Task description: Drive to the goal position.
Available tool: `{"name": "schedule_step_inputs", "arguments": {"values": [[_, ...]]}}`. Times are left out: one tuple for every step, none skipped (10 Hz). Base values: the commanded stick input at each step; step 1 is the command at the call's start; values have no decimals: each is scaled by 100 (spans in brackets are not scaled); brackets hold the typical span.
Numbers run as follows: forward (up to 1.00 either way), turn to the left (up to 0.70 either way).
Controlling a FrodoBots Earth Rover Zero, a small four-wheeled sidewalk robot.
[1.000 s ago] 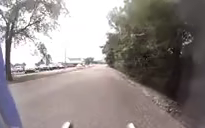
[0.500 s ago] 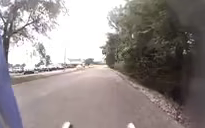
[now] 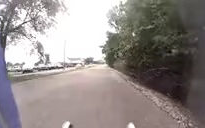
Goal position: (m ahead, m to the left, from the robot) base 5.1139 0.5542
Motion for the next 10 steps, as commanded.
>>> {"name": "schedule_step_inputs", "arguments": {"values": [[60, 0], [60, 0], [60, 0], [60, 0], [60, 0], [60, 0], [60, 0], [60, 0], [60, 0], [60, 0]]}}
